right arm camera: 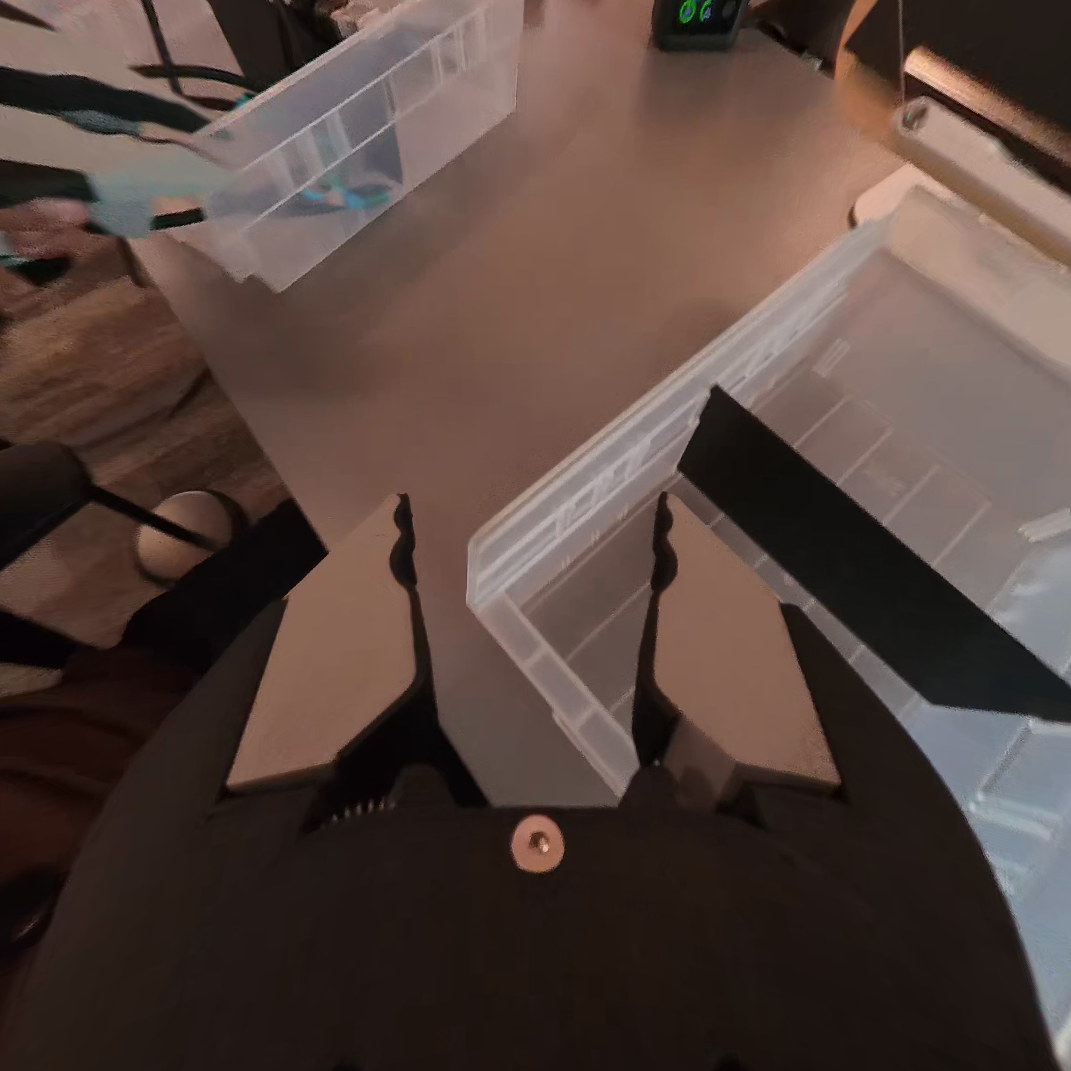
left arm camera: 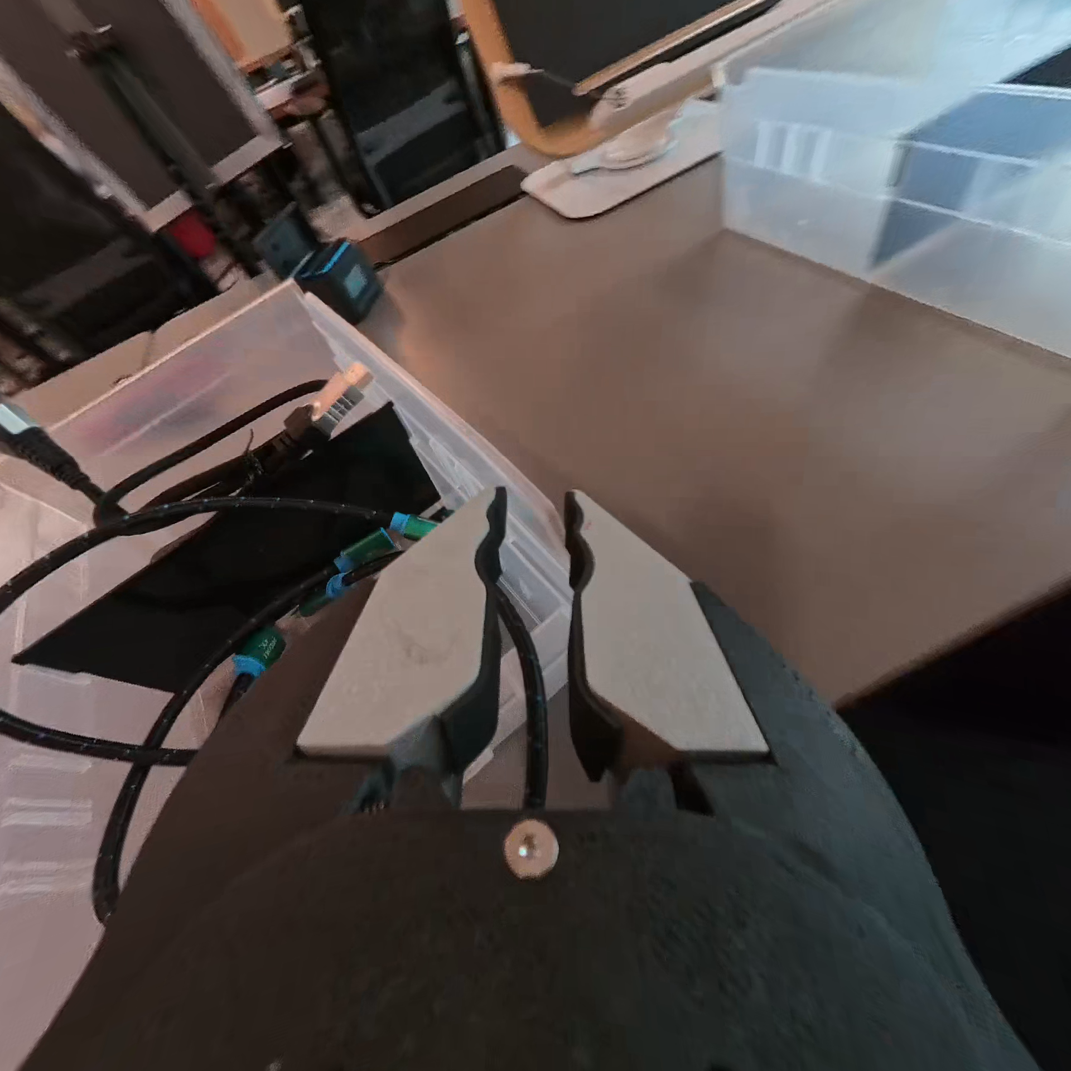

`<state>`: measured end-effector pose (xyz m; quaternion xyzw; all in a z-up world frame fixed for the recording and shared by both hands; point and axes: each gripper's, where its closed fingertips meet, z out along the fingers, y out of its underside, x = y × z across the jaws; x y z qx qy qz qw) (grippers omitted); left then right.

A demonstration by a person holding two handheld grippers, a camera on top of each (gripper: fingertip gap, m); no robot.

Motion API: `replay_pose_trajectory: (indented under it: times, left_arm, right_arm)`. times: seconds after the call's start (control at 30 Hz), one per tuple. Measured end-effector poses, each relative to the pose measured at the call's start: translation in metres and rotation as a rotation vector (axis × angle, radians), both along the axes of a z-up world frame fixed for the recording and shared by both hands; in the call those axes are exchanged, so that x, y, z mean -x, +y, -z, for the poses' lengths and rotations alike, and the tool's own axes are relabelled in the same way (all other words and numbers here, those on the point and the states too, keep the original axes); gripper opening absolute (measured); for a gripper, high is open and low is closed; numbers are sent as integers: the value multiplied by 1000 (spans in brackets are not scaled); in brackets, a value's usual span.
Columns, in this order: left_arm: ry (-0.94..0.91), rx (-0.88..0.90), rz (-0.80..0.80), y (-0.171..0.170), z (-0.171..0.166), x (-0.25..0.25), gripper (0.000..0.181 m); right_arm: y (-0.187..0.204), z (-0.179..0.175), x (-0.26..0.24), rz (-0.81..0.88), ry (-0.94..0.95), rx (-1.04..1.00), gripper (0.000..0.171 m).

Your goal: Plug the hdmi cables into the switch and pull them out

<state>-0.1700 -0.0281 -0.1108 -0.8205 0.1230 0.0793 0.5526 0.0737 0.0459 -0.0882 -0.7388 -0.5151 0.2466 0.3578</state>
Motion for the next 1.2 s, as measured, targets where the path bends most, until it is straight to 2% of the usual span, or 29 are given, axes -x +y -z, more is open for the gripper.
replay_pose_trajectory:
  times: [0.1,0.17,0.27,0.3,0.33,0.37,0.5,0.6,0.7,0.8,0.9,1.0,1.1,1.13,1.2]
  left_arm:
    - [-51,-1,116,-18,0,-17,18]
    - [-92,-6,179,-23,-1,-25,18]
    - [-126,-6,259,-30,0,-33,19]
    - [-133,-7,284,-32,0,-35,19]
    - [-148,-5,307,-34,0,-36,20]
    - [-161,-4,331,-37,-1,-37,20]
    - [-197,-6,364,-41,-1,-31,20]
    - [-161,-11,349,-38,-1,-28,19]
    - [-151,-7,352,-31,-1,-28,20]
    - [-186,-7,344,-23,-1,-26,20]
    - [-232,10,331,-23,-6,-27,19]
    - [-320,-90,362,-35,-42,-28,16]
    - [-365,-228,297,-45,-88,-3,15]
    - [-363,-253,224,-44,-98,14,12]
    - [-320,-246,68,-35,-108,52,13]
  right_arm:
    - [7,13,26,39,-66,-152,83]
    - [24,22,30,132,-140,-261,84]
    - [38,38,26,211,-205,-243,89]
    - [38,44,23,212,-215,-185,83]
    - [33,52,20,191,-226,-104,59]
    - [33,57,13,193,-254,-55,47]
    - [65,58,-42,378,-362,-148,5]
    - [63,58,-63,371,-249,-10,1]
    - [72,58,-102,454,-254,-14,3]
    - [77,57,-122,487,-197,34,2]
    - [91,56,-135,559,-190,-3,3]
    - [99,54,-134,594,-176,-27,3]
    - [95,30,-116,553,-94,-67,45]
    - [93,17,-109,539,-56,-101,54]
    - [82,-10,-88,470,28,-154,57]
